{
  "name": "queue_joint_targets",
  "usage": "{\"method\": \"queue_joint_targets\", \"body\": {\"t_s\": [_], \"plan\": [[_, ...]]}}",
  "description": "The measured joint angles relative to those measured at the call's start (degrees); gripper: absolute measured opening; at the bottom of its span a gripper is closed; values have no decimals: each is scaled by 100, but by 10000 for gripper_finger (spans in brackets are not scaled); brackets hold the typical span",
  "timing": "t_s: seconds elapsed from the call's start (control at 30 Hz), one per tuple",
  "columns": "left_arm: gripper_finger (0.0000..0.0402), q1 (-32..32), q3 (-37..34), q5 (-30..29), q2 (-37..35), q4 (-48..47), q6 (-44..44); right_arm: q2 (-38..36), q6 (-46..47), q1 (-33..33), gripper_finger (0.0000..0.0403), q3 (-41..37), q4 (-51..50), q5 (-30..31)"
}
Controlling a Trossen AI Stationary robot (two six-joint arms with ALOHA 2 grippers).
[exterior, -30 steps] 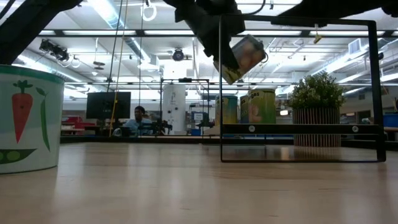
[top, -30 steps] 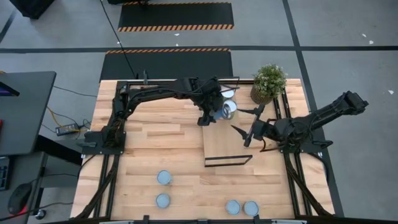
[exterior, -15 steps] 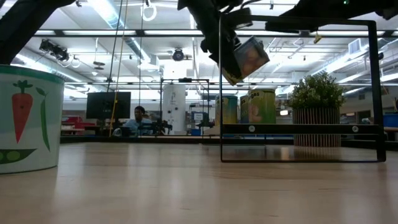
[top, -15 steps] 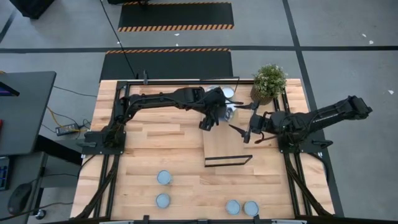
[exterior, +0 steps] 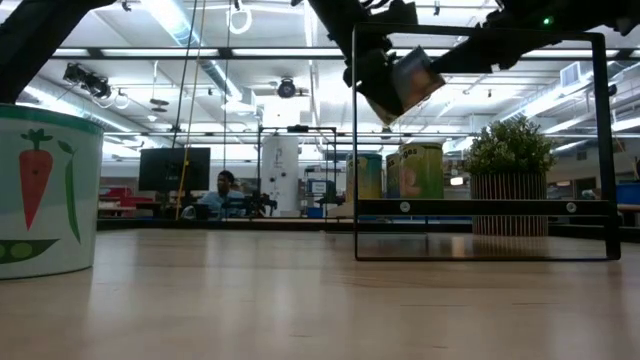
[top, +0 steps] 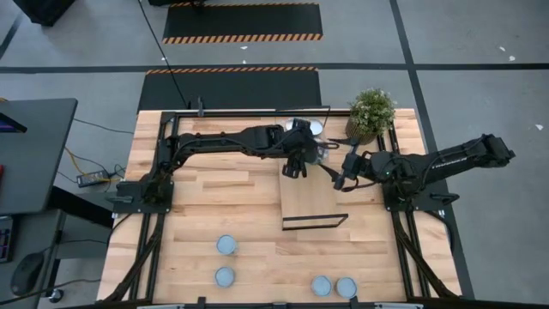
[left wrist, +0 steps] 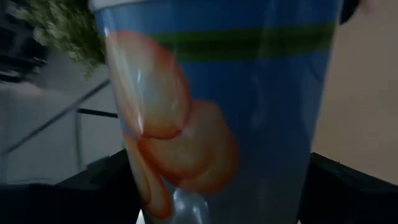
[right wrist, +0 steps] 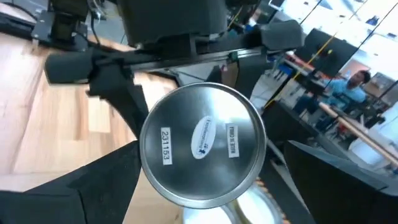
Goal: Pick and place cans onto a shelf
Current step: Put the canned peaches on the shelf
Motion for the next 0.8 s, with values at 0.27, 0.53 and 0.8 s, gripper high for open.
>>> {"method": "queue_joint_targets", "body": {"t_s": [0.27,0.53,0.8], "plan": [[325,-38,0,-275,11,335,320,-155,-249,-30,400,0,181,-91],[325,-110,0,-293,11,486,334,-118,-441,-32,400,0,310,-76],[325,-134,0,-277,11,691,630,-109,-644,-60,395,-2,382,-143]]}}
